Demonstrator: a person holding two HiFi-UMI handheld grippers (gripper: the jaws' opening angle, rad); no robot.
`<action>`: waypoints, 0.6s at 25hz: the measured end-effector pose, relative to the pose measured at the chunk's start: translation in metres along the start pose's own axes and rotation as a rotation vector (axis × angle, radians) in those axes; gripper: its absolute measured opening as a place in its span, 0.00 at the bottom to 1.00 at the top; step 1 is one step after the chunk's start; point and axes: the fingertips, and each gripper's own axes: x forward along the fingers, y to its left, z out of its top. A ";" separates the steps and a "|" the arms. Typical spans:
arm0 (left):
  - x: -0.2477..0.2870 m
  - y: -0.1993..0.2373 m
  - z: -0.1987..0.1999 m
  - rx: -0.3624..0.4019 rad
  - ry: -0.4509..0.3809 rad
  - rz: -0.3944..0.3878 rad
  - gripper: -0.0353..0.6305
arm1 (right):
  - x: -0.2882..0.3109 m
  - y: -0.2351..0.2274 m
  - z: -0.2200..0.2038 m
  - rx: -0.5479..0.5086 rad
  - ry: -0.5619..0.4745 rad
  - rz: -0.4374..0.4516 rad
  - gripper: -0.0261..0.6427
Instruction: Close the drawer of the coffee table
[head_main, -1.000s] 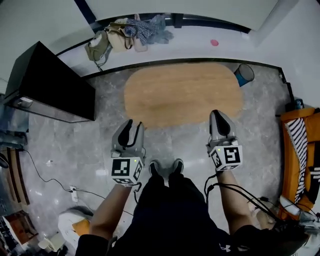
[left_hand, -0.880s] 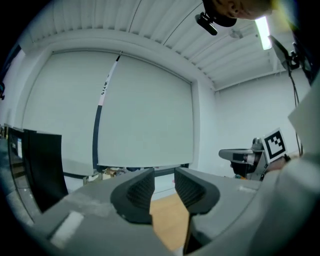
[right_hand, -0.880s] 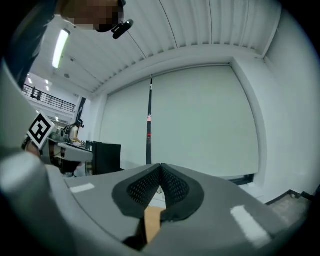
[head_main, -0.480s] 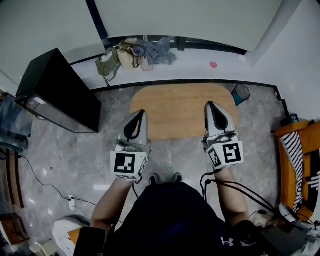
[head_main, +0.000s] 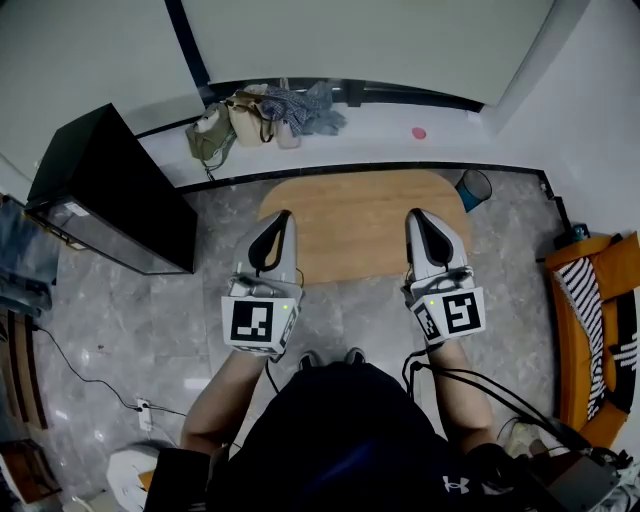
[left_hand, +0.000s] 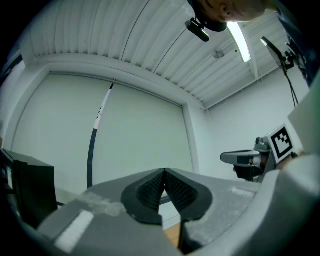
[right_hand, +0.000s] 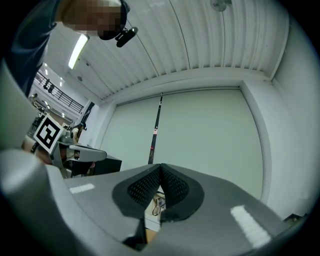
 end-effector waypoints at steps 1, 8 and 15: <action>-0.001 0.001 -0.001 -0.001 0.001 -0.004 0.06 | 0.000 0.001 0.000 -0.001 0.003 -0.006 0.04; -0.009 0.010 -0.009 -0.002 0.013 -0.024 0.06 | 0.001 0.016 -0.001 -0.005 0.012 -0.014 0.04; -0.016 0.021 -0.006 0.011 0.009 -0.031 0.06 | 0.004 0.031 0.000 -0.002 0.011 -0.013 0.04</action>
